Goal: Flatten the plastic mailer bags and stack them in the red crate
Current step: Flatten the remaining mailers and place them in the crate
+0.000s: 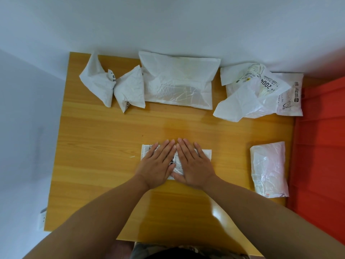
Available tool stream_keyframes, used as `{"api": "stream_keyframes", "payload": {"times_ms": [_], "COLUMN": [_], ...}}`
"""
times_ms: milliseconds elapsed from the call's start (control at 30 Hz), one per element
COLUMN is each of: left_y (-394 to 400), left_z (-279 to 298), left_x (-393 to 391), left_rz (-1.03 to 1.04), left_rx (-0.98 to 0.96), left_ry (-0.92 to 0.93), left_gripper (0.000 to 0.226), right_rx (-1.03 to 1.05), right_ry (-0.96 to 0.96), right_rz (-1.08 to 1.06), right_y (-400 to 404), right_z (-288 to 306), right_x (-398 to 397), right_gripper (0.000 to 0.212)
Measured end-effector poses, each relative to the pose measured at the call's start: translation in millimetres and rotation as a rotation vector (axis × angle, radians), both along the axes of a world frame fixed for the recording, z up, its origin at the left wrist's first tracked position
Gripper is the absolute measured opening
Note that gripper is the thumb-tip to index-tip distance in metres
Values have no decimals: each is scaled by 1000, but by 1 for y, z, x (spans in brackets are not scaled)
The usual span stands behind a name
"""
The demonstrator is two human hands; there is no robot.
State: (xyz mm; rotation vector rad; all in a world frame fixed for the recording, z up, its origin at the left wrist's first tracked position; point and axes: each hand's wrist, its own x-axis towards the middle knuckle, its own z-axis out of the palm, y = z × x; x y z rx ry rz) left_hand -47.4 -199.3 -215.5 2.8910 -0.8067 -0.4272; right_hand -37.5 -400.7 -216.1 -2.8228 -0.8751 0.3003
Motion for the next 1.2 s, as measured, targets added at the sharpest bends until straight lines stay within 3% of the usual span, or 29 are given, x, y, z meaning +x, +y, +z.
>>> {"api": "stream_keyframes", "payload": {"times_ms": [200,433,567,667,767,1000,1100,1200], "left_y": [-5,-6,-6,0,17,32,24,23], "left_z": [8,27,41,56,70,80,86,96], "left_x": [0,9,16,23,30,24,26,32], "left_rz": [36,71,80,299,489,331,327,316], "left_rx": [54,109,62,-54,-116,46,66,-23], "left_ry": [55,268,315,289,269,365,362,312], "left_gripper": [64,65,72,82,75,92,72,44], "right_rx": [-60,-112,-153,-140,-133,-197,-207,-184], "right_ry": [92,323,328,314,420,476,417,296], "right_rz": [1,-46,-12,-41,-149,-171,-187,-171], "right_y": [2,8,3,-12,-35,-47,-38,-35], "right_z": [7,32,39,52,64,76,77,82], "right_x": [1,9,15,25,31,27,28,32], "right_gripper": [92,88,89,92,101,100,84,49]}}
